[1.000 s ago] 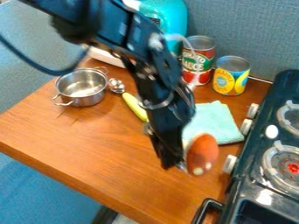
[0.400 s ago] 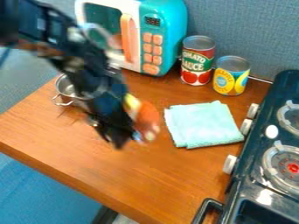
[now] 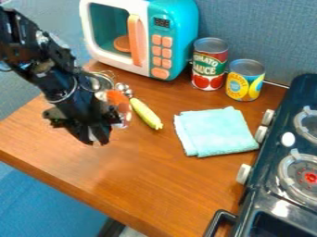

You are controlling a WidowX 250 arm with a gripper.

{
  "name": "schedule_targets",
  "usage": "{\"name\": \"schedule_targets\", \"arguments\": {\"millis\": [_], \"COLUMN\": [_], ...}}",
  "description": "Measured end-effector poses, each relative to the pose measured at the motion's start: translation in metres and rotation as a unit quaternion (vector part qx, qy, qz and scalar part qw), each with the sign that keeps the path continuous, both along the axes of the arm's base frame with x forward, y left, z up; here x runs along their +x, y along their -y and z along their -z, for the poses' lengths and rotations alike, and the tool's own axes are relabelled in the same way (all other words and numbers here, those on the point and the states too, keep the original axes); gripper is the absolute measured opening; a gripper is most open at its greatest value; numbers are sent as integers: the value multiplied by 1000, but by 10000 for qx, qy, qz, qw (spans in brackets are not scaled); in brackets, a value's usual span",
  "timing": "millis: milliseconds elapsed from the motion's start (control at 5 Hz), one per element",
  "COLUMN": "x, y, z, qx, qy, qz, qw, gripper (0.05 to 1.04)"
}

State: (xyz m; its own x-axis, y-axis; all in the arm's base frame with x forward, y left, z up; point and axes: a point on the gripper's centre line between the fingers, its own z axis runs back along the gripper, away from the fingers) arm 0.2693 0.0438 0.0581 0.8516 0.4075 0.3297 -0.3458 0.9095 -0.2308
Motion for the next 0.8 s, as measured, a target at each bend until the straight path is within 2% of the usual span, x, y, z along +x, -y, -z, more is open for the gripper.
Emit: {"name": "schedule_targets", "arguments": {"millis": [200,400,600,800], "x": [-1,1,-11,-7], "y": [-25,-37,-51,-63], "z": [0,4,3,5], "qx": [258,1014,1407,1586], "qy": [-143,-299,-425,-742], "qz": [-1377,-2660,-3762,-4668], "qw": [9900,9582,9148,8668], "gripper": [370,370,370,370]}}
